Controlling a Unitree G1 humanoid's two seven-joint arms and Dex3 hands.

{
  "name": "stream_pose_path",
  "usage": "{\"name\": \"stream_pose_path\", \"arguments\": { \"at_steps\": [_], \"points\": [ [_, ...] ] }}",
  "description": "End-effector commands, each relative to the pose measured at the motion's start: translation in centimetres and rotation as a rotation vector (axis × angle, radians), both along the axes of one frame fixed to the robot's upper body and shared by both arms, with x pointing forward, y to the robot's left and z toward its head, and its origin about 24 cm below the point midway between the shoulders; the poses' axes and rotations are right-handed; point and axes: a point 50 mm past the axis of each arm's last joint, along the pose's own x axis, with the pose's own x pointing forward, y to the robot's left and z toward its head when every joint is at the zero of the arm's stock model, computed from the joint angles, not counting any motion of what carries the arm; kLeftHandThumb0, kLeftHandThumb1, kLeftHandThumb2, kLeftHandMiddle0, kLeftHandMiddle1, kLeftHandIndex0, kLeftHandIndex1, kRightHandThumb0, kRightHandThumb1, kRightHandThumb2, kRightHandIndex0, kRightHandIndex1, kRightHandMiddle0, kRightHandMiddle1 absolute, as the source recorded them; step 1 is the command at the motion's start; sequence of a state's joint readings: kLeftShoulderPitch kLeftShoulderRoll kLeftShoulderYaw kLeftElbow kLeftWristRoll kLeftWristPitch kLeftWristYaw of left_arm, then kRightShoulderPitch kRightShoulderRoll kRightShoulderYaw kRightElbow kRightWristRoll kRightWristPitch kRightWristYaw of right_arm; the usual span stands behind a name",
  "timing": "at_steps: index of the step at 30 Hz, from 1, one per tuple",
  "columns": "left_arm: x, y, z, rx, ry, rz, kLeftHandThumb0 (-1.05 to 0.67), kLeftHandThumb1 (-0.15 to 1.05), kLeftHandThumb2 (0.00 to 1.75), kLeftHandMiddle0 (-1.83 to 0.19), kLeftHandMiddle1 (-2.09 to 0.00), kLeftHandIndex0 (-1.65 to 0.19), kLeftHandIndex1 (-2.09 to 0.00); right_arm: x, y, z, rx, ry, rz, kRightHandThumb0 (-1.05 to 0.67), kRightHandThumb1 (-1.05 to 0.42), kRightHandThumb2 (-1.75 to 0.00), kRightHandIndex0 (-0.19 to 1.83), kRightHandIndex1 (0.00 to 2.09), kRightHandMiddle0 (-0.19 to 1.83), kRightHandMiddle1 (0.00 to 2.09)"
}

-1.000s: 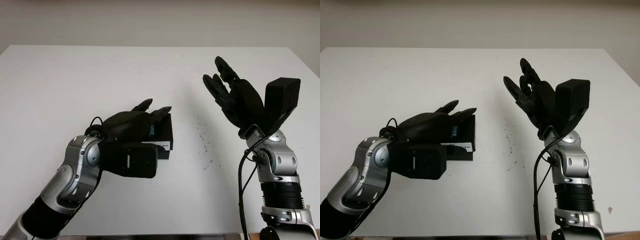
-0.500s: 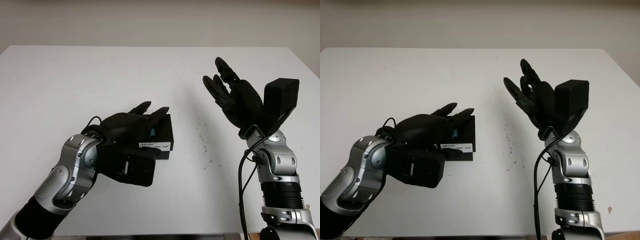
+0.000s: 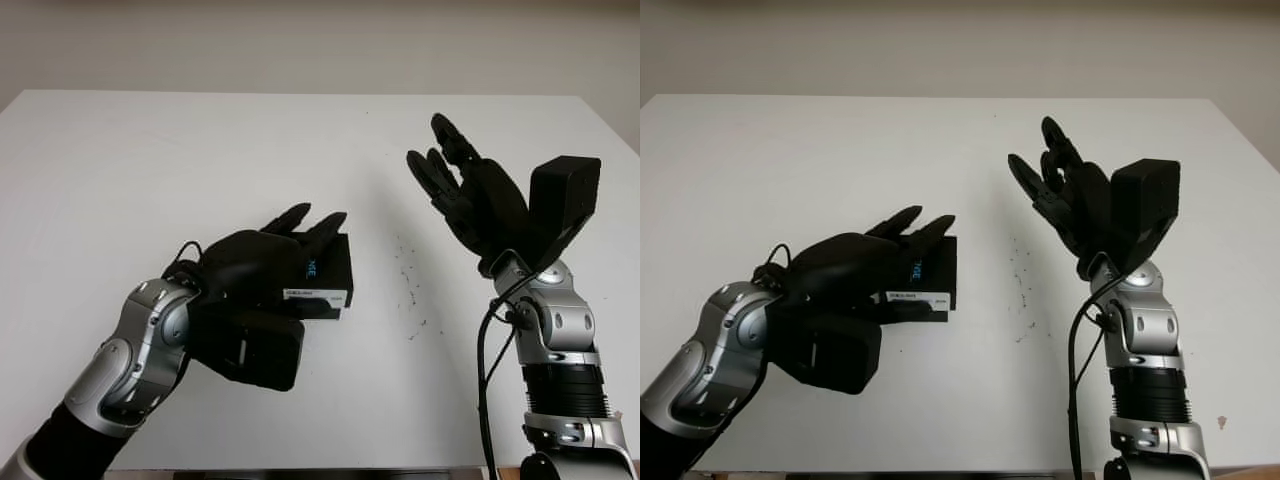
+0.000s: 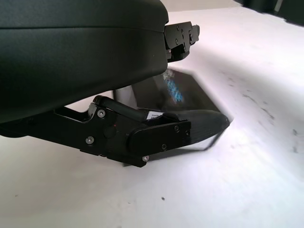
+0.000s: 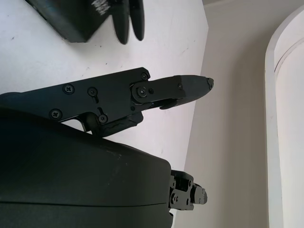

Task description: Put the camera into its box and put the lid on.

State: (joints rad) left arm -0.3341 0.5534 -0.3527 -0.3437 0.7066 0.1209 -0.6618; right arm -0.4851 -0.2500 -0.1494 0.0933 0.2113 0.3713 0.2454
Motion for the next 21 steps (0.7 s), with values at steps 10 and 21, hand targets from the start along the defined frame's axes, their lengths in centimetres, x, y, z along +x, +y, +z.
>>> {"name": "stream_pose_path", "arguments": {
  "at_steps": [10, 21],
  "points": [
    [-0.1, 1.4, -2.2, 0.198, -0.011, 0.035, -0.69, 1.05, 0.62, 0.19, 0.00, 0.19, 0.00, 0.1, -0.3, 0.9, -0.016, -0.027, 0.005, -0.56, -1.05, -0.18, -0.16, 0.06, -0.07, 0.07],
    [0.1, 2.0, -2.3, 0.287, 0.013, 0.131, -0.76, 1.05, 0.66, 0.19, 0.00, 0.19, 0.00, 0.1, -0.3, 1.0, -0.026, -0.030, 0.013, -0.56, -1.05, -0.19, -0.16, 0.06, -0.08, 0.07]
  ]
}}
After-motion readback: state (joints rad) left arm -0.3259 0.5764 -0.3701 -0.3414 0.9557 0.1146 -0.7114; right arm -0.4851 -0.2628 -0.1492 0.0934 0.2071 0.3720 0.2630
